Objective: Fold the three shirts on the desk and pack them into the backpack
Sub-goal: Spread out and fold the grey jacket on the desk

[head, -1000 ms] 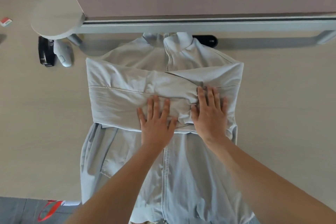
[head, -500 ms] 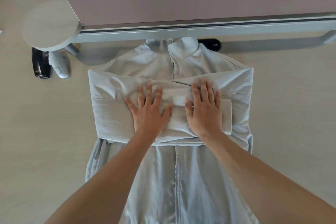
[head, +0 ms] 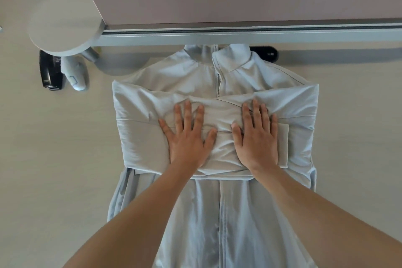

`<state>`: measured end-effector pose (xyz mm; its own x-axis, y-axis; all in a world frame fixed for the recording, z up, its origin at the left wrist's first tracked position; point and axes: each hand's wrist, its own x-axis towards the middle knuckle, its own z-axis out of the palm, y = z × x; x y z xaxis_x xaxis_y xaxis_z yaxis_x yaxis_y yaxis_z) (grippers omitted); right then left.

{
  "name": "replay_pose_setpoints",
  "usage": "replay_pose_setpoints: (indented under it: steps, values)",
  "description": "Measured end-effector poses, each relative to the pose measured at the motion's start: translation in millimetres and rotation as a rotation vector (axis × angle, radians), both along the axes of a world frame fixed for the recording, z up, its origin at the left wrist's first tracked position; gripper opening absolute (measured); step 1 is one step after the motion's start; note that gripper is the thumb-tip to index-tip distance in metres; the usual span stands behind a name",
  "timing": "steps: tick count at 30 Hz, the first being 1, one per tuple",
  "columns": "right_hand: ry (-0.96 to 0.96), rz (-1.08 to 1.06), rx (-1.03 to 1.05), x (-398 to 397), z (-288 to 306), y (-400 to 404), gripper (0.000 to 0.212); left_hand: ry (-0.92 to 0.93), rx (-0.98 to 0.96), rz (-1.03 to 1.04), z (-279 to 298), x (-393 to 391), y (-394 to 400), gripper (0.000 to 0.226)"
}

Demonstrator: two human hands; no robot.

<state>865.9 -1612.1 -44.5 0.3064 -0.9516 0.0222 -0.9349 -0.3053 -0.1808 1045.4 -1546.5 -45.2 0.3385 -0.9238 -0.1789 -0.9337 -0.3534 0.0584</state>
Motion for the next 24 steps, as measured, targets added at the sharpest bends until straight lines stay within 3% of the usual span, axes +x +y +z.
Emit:
replay_pose_setpoints:
  steps: [4, 9, 17, 20, 24]
  values:
    - [-0.208, 0.037, -0.058, -13, 11, 11, 0.046, 0.057, 0.095, -0.05, 17, 4, 12, 0.081]
    - [-0.171, 0.04, 0.041, -53, 33, 82, 0.054, 0.134, 0.019, -0.071, 40, -10, 91, 0.073]
    - [-0.087, -0.143, 0.267, -163, 35, 242, 0.052, 0.243, 0.188, 0.062, 57, -53, 250, 0.07]
    - [-0.122, -0.196, 0.354, -181, 38, 278, 0.061, 0.274, 0.177, 0.123, 59, -64, 298, 0.068]
    - [-0.171, -0.209, 0.384, -197, 39, 303, 0.057, 0.263, 0.164, 0.14, 62, -76, 343, 0.065]
